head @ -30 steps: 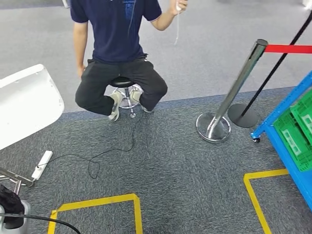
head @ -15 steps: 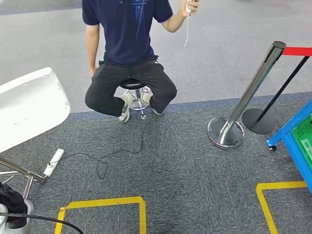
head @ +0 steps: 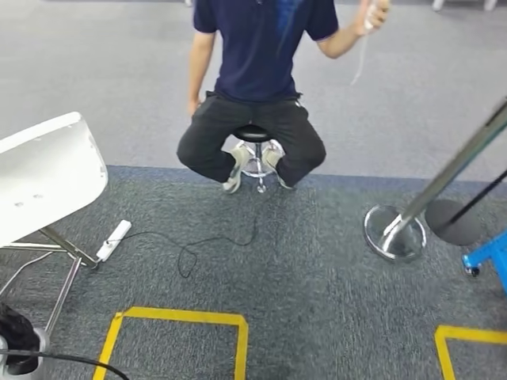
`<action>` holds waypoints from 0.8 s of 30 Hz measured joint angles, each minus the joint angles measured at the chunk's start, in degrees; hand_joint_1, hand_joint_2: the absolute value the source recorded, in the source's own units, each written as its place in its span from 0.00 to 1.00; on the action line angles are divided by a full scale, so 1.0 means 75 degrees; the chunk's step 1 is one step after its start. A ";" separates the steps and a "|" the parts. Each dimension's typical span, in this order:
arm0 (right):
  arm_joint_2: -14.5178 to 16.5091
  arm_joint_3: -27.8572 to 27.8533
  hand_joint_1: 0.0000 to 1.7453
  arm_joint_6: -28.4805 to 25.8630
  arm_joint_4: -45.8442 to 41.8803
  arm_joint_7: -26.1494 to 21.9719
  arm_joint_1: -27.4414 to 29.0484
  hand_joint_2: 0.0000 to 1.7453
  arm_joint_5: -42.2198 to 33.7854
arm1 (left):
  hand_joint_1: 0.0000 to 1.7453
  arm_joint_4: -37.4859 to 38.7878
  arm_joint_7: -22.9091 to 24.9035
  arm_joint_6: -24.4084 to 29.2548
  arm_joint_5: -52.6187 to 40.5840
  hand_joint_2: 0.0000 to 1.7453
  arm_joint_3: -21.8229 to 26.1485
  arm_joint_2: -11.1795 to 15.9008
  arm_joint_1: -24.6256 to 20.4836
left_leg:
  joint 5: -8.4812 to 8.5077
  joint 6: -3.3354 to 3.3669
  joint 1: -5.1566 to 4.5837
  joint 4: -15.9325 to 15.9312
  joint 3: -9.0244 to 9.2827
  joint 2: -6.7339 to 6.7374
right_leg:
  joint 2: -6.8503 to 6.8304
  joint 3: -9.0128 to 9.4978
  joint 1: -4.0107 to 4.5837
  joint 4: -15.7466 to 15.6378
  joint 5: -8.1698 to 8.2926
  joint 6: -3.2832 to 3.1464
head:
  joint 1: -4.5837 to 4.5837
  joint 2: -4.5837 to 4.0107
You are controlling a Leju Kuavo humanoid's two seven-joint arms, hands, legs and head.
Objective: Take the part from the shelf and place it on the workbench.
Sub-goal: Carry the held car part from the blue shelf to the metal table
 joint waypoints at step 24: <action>-0.0003 -0.0002 0.00 -0.0083 -0.0018 0.0148 0.0085 1.00 0.0133 | 1.00 -0.0211 0.0001 0.0721 -0.0466 1.00 -0.0039 -0.0259 0.0325 | -0.0179 -0.0206 0.0033 0.0803 -0.0348 0.0248 | -0.0101 0.0226 -0.0035 -0.0272 0.0136 -0.0153 | 0.0033 -0.0002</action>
